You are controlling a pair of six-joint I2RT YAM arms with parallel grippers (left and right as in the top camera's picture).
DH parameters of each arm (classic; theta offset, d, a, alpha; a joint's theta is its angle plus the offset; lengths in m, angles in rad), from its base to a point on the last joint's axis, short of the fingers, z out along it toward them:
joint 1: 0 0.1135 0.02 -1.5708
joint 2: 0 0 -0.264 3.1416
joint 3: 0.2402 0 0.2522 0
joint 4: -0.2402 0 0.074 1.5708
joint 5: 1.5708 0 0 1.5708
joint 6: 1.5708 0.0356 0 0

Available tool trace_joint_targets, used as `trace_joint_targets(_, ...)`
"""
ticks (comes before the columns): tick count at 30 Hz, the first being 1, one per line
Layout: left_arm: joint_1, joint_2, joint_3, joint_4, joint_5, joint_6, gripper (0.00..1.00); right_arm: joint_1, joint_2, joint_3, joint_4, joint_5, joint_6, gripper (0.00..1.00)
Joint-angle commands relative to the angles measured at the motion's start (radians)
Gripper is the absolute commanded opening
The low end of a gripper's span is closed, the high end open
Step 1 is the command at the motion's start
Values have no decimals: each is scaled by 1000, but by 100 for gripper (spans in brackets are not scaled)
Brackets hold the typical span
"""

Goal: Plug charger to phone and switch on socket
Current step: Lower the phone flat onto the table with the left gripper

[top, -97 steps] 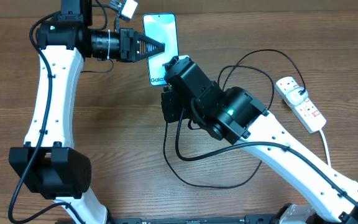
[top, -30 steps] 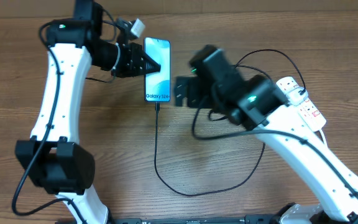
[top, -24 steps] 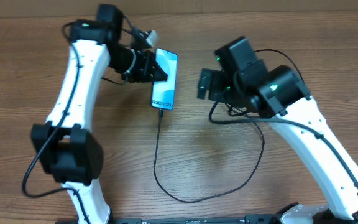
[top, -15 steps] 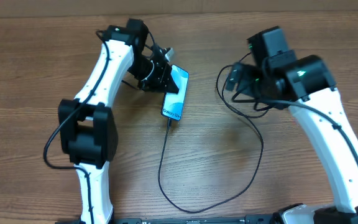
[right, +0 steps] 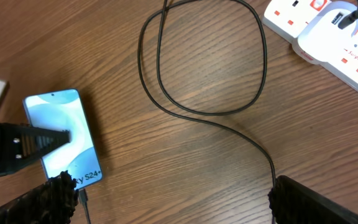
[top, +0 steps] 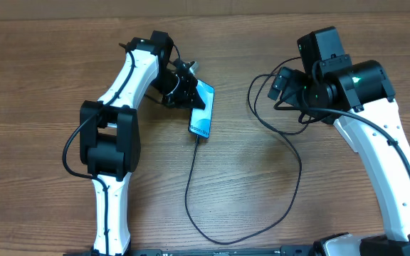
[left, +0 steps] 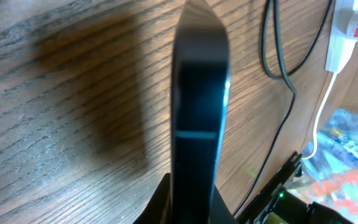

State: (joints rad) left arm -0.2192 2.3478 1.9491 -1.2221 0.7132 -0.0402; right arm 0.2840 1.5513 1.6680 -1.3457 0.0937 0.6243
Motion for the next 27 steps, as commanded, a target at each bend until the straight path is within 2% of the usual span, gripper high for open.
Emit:
trace_joint_targets(1,-2,3,8,-1,13,-49,4,-3,10,20,12,10,8,100)
trace_joint_targets(5,-10,3,4,-3,-95,-108,4,-3,14,20,16,5,8,100)
trace_joint_targets(13,-25,3,1,7,-217,-163,4,-3,14,20,16,2,8,100)
trace_joint_targets(27,-37,3,-30,24,-223,-204,10,-3,14,20,16,-6,8,100)
